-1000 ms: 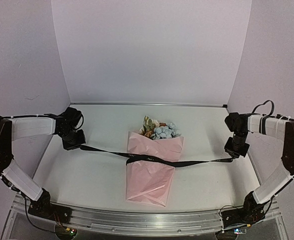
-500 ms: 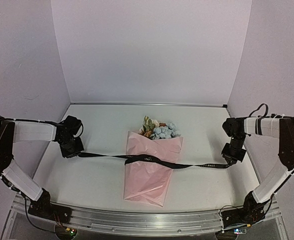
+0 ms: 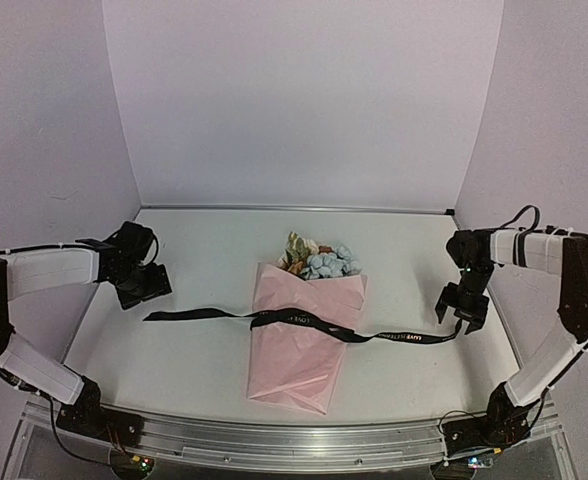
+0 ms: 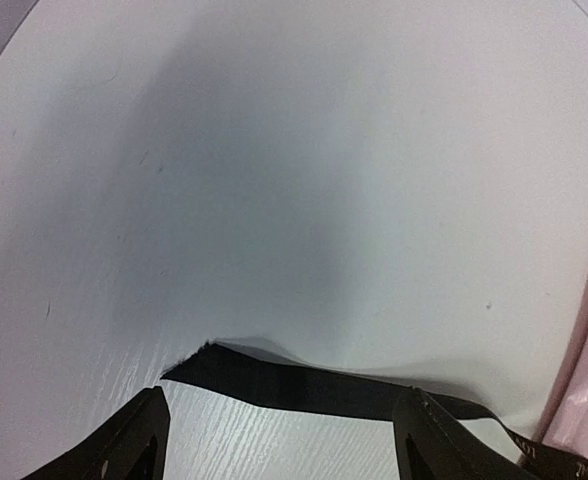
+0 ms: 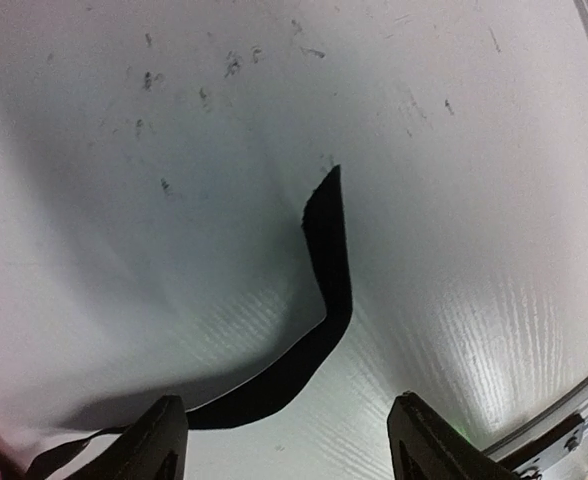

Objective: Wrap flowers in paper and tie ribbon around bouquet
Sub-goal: Tie the ribbon around the folded bouquet.

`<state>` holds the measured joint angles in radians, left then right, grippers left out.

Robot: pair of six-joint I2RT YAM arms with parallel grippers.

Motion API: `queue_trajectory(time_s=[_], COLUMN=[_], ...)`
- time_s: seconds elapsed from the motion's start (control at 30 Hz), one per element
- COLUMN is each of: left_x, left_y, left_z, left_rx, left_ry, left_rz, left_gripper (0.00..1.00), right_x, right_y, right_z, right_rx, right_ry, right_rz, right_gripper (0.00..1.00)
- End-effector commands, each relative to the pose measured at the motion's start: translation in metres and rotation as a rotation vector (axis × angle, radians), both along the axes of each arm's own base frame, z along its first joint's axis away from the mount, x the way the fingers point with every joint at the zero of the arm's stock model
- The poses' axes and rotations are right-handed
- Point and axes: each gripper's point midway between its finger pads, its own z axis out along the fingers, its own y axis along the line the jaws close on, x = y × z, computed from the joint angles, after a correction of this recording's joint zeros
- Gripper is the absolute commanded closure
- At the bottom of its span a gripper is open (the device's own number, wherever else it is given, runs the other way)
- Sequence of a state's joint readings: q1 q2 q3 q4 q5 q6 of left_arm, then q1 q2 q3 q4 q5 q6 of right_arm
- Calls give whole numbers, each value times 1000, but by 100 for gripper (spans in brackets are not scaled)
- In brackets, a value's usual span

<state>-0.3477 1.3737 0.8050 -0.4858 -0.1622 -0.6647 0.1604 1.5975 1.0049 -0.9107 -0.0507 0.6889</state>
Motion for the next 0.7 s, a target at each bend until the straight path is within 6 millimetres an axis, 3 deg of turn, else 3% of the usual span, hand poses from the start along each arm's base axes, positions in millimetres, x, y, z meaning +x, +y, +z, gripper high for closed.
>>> queue_trajectory(time_s=[0.0,0.23,0.37,0.5,0.57,0.67], left_x=[29,9,-3,-31,-39,-46], left_y=[-57,-142,-165,-192,-206,-219], left_z=[67,70,80,83,76,45], left_rx=[-105,26,59,117,150,220], left_ry=[-199,-251,-437,-629,-639,-545], left_rz=[-344,-882,-1122,-1389,-1475,-1576], left_gripper=[18,21,27,27,26,30], right_x=[12,17,14,0,-5,-12], right_y=[27,76,109,138,148,158], right_z=[35,52,56,57,57,58], right_rx=[124,116,196,247,259,260], right_ry=[-79,-283,-389,-446,-466,-481], right_rz=[145,588,788,1008,1099,1205], right_gripper=[22,12,7,6,4,3])
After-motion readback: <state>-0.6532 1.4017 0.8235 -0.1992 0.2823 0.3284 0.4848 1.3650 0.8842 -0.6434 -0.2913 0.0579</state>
